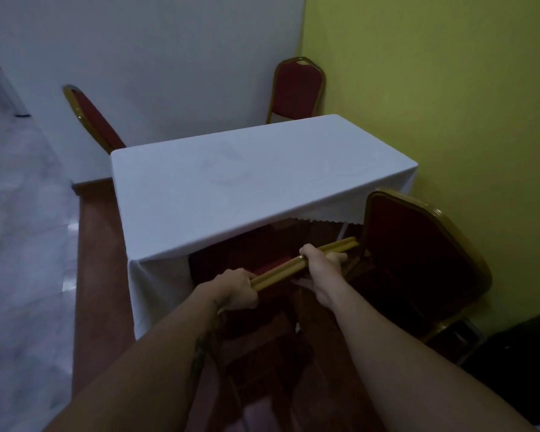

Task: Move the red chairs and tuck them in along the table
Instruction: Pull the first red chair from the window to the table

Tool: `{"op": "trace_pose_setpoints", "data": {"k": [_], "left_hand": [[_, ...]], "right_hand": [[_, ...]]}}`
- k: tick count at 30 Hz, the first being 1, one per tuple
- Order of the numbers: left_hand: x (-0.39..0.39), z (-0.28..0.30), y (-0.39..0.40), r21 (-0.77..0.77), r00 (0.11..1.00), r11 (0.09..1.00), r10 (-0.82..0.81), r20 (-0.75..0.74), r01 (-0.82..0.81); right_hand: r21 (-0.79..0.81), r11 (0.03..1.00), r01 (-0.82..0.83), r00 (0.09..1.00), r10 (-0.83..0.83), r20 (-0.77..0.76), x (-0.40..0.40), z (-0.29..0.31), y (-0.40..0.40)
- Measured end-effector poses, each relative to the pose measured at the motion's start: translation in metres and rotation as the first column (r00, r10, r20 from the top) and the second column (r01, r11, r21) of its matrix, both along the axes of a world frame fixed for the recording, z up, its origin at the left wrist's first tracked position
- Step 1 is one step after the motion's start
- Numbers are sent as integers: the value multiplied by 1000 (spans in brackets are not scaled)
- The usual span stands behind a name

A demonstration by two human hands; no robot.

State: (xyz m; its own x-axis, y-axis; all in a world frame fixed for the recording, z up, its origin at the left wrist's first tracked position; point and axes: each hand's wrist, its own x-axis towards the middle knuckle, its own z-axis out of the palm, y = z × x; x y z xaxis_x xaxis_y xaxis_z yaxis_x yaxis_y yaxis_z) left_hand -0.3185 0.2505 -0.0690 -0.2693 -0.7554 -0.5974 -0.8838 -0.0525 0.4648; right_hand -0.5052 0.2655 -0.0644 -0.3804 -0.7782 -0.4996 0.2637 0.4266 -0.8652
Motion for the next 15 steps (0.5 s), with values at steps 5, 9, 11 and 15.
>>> {"op": "trace_pose_setpoints", "data": {"k": [5,9,11,15], "left_hand": [[0,-3,7,-26,995,995,93,-30,-94],[7,-6,3,-51,992,991,119,-39,-121],[9,-6,0,-69,993,990,119,-27,-121],[8,-5,-7,-25,995,996,92,35,-91]], "right_hand": [[-7,999,-48,999,49,17,-1,-1,2],[42,987,-154,987,155,-30,-5,0,-4],[90,965,-246,966,252,-59,-10,3,-7],[181,916,-357,919,379,-105,-29,15,-7]]}}
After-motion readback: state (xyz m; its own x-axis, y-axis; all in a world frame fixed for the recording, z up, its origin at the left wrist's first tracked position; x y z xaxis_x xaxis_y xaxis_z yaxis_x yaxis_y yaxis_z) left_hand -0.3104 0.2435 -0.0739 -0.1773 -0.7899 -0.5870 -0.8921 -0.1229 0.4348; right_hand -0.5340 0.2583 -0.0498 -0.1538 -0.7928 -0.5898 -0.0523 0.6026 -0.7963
